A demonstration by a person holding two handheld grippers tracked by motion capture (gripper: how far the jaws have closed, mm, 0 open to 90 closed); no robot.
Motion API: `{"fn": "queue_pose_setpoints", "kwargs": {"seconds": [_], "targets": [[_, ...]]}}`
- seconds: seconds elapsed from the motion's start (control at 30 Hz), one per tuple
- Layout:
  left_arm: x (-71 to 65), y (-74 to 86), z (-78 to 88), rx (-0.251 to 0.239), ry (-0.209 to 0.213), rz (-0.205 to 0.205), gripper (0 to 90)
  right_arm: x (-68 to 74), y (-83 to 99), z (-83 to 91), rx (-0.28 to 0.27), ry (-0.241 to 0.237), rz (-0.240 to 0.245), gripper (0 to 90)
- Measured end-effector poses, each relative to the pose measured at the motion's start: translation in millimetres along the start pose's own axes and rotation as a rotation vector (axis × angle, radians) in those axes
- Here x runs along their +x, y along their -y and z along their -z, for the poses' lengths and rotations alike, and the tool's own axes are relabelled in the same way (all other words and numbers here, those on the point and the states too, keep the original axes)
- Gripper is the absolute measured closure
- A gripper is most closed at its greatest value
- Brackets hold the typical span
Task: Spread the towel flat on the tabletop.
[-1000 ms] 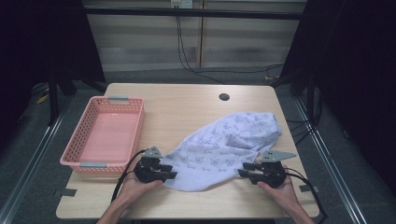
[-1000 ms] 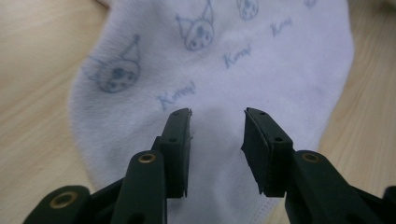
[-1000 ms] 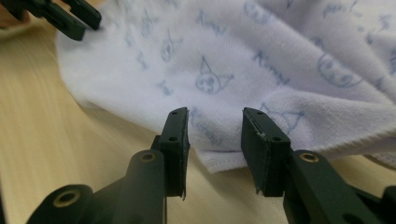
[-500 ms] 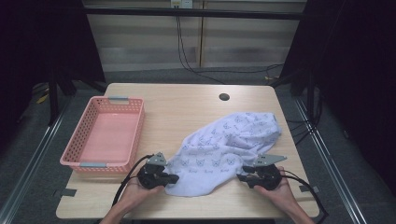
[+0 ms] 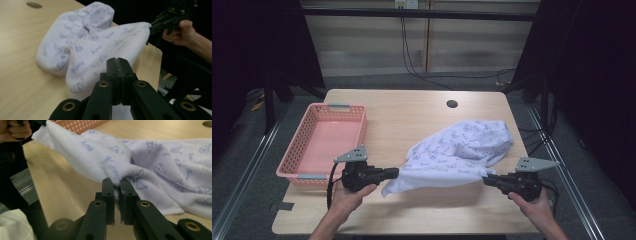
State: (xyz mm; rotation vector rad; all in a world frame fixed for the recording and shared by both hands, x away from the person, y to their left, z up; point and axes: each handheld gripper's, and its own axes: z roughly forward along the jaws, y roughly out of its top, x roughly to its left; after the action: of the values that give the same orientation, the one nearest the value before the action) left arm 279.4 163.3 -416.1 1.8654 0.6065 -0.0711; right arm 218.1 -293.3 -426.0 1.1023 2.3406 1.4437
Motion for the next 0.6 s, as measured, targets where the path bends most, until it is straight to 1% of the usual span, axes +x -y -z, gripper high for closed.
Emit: {"fn": "queue_pose_setpoints", "kwargs": {"seconds": [0.03, 0.1, 0.13, 0.17, 0.2, 0.23, 0.27, 0.3, 0.33, 0.37, 0.4, 0.43, 0.47, 0.5, 0.53, 0.57, 0.6], "targets": [[-0.5, -4.0, -1.1, -0.003, 0.001, -0.008, 89.1, 2.2, -4.9, 5.1, -0.004, 0.001, 0.015, 84.0], [3.2, -8.8, -5.7, 0.004, -0.017, -0.001, 89.1, 2.3, -11.1, 8.0, -0.011, 0.007, 0.024, 83.3], [9.7, -10.8, -11.3, 0.013, -0.034, 0.008, 89.0, 0.2, -13.4, 7.2, -0.014, 0.013, 0.025, 82.6], [15.2, -11.3, -15.0, 0.017, -0.053, 0.016, 88.9, -5.2, -14.9, 3.0, -0.010, 0.027, 0.021, 79.6], [26.0, -11.1, -21.5, 0.023, -0.076, 0.042, 88.9, -9.7, -15.2, -0.7, -0.009, 0.041, 0.018, 77.7], [33.1, -10.5, -25.4, 0.029, -0.092, 0.053, 88.9, -19.4, -14.9, -8.1, -0.014, 0.072, 0.000, 78.3], [41.3, -9.4, -31.0, 0.048, -0.124, 0.057, 88.9, -26.3, -14.7, -13.5, -0.008, 0.084, -0.011, 78.2], [49.3, -8.0, -36.1, 0.069, -0.144, 0.066, 88.8, -35.8, -14.5, -21.3, -0.001, 0.107, -0.017, 76.1], [61.7, -5.0, -44.7, 0.094, -0.181, 0.090, 88.7, -54.7, -14.3, -36.5, 0.014, 0.123, -0.052, 80.8], [61.7, -5.0, -44.7, 0.094, -0.181, 0.090, 88.6, -54.7, -14.3, -36.5, 0.014, 0.123, -0.052, 80.8], [68.2, -2.7, -48.5, 0.116, -0.209, 0.092, 88.6, -60.0, -14.7, -43.6, 0.017, 0.160, -0.054, 82.0], [71.8, -0.6, -50.7, 0.122, -0.211, 0.112, 88.6, -66.2, -14.9, -51.2, 0.018, 0.169, -0.062, 85.5], [76.6, 3.4, -54.3, 0.140, -0.228, 0.116, 88.5, -68.7, -15.1, -55.1, 0.014, 0.166, -0.069, 86.1], [78.6, 5.9, -56.9, 0.153, -0.238, 0.120, 87.8, -69.4, -15.3, -59.4, 0.007, 0.175, -0.076, 85.8], [79.4, 10.0, -64.2, 0.187, -0.249, 0.112, 85.9, -66.3, -15.2, -61.8, -0.002, 0.154, -0.075, 79.4], [79.4, 10.0, -64.2, 0.187, -0.249, 0.112, 85.8, -66.3, -15.2, -61.8, -0.002, 0.154, -0.075, 79.4], [76.8, 11.8, -67.5, 0.202, -0.274, 0.122, 84.1, -61.3, -14.5, -59.3, -0.016, 0.173, -0.072, 74.3]]}}
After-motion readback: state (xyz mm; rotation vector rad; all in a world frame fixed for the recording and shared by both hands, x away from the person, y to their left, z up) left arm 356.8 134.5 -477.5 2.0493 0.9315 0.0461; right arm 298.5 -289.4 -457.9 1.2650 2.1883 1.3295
